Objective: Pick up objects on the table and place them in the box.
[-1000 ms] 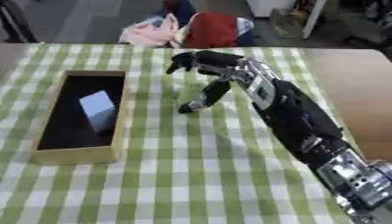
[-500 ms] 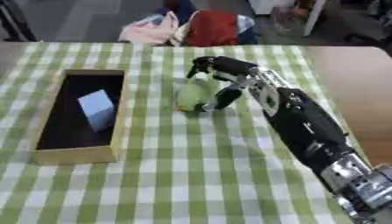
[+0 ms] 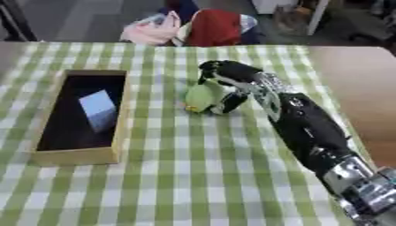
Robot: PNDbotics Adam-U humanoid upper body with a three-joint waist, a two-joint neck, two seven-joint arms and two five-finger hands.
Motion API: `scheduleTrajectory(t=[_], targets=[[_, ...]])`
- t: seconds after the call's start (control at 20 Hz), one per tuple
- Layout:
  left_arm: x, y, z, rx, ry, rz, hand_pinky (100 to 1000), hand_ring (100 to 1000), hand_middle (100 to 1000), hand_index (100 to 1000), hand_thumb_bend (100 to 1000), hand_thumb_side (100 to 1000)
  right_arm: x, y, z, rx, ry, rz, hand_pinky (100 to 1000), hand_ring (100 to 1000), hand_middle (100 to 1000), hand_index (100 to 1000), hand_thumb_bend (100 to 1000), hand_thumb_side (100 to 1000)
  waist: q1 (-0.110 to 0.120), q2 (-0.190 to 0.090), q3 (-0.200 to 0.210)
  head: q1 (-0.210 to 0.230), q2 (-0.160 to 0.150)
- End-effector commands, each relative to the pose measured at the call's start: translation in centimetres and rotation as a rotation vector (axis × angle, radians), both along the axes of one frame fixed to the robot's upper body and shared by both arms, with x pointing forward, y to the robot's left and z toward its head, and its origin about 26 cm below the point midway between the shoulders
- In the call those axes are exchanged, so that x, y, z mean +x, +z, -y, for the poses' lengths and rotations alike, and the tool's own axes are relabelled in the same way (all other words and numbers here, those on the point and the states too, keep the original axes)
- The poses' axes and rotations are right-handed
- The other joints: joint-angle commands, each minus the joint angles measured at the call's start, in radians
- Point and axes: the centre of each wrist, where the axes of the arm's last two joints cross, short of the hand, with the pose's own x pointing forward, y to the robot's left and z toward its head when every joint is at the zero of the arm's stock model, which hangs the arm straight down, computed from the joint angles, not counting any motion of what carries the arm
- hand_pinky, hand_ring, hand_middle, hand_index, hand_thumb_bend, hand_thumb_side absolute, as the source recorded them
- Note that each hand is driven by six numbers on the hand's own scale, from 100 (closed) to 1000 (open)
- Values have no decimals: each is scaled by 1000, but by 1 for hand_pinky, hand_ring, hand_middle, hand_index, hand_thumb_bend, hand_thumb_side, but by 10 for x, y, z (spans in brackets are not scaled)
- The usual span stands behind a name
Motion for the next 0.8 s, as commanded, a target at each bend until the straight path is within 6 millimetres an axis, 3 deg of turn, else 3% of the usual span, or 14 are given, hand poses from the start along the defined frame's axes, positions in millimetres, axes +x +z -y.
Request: scheduleTrajectory(t=[0.05, 0.45, 0.8], targets=[[0, 5, -2, 8, 8, 22, 759, 659, 640, 695, 100, 880, 5, 25, -3, 28, 17, 63, 710, 913, 423, 514, 272, 165, 1, -18, -2, 0, -8], [-1, 4, -3, 12, 2, 16, 758, 660, 641, 695, 100, 876, 15, 67, -37, 106, 125, 94, 708, 897, 398, 493, 251, 126, -3, -35, 11, -3, 1], [-1, 5, -1, 9, -15, 21, 757, 660, 642, 695, 100, 871, 24, 84, -81, 135, 234, 67, 710, 904, 399, 495, 217, 118, -4, -40, 40, -17, 3]])
